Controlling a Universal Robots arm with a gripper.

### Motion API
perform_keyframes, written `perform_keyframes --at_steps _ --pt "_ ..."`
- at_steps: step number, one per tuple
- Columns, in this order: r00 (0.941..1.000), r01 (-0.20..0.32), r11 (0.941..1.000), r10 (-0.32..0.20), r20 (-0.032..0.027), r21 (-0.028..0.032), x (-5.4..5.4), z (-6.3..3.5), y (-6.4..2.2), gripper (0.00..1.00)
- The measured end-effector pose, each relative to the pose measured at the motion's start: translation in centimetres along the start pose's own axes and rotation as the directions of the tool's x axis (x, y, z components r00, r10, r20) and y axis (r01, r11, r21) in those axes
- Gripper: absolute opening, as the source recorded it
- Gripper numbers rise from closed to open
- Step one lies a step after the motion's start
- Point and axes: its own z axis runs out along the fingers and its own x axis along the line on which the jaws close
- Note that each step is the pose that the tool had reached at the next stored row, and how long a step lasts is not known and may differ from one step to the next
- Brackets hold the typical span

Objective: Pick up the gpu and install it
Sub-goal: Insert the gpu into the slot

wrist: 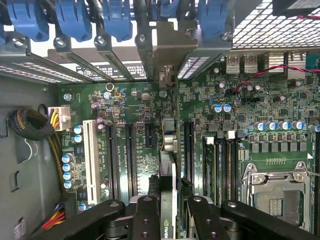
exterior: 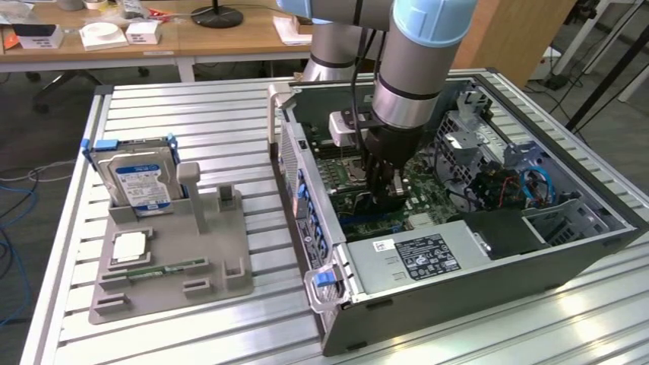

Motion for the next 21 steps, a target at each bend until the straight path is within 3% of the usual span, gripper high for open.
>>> perform_keyframes --at_steps 9,11,21 --pt "1.0000 0.000 1.0000 0.000 -0.0003 0.0010 0.00 0.13 0.00 0.26" --pt "1.0000 0.000 1.0000 0.000 0.0020 0.0021 -0.01 0.26 0.00 0.26" --pt "1.0000 0.000 1.0000 0.000 0.0001 0.0012 0.00 0.17 0.00 0.26"
